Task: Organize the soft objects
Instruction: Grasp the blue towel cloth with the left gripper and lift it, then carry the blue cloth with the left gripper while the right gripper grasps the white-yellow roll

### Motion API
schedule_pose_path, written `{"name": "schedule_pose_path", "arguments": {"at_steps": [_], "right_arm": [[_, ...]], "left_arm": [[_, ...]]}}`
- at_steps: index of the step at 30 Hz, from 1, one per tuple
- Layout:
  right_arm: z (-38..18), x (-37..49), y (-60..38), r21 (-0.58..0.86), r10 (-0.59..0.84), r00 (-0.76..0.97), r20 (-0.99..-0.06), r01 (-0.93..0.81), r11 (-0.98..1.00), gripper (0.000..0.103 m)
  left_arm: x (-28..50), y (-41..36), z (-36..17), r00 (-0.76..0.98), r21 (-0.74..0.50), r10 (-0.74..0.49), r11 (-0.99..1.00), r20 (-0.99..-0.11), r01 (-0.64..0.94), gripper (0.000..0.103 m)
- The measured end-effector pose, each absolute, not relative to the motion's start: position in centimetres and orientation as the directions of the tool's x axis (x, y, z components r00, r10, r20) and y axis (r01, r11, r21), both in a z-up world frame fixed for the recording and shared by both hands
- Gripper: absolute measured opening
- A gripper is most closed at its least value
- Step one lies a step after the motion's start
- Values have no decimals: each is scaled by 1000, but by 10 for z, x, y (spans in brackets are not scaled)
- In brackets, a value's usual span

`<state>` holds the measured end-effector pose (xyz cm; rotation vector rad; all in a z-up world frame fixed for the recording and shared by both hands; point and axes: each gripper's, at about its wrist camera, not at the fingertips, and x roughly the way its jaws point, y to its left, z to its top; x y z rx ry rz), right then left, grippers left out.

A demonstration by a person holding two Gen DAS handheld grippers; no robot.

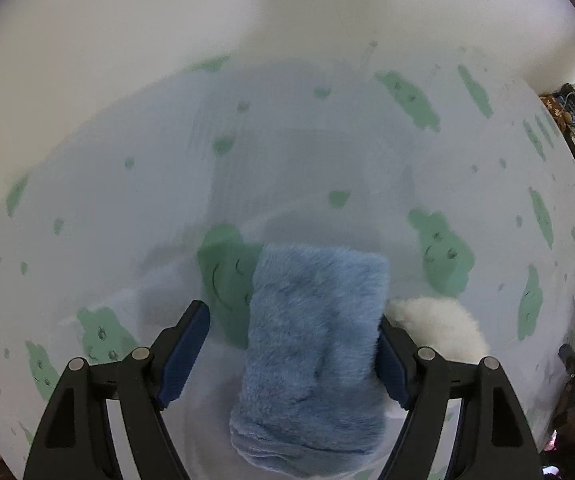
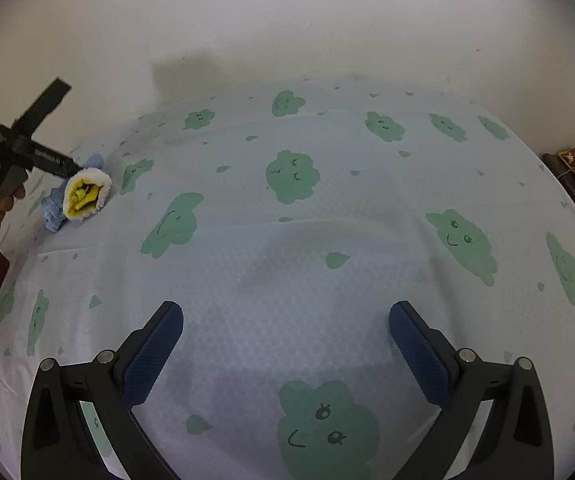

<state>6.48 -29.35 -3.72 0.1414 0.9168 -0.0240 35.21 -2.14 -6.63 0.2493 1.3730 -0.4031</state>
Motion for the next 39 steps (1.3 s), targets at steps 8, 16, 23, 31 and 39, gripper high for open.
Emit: {"name": "schedule_pose_path", "arguments": {"at_steps": [8,16,23,31,39], "right_arm": [[-36,64,-295,123,45,618,-785,83,989,103],[-34,64,-298,132,44,627,-778,94,987,103],[-35,66,-297,117,29,616,-787,104,988,103],[-29,62,-285,96,56,637,-769,28,995,103],[-2,96,-206,151,289,600,-746,-271,951,103]], "left_arm": [[317,11,-52,246,-85,-165,948,-955,307,29],[218,34,-14,351,-253,-281,959,-893,125,28],[133,37,-8,403,-329,-318,943,-858,44,28],[56,43,-7,451,-412,-353,910,-820,-36,28],[35,46,-8,462,-420,-362,907,-810,-25,28]]}}
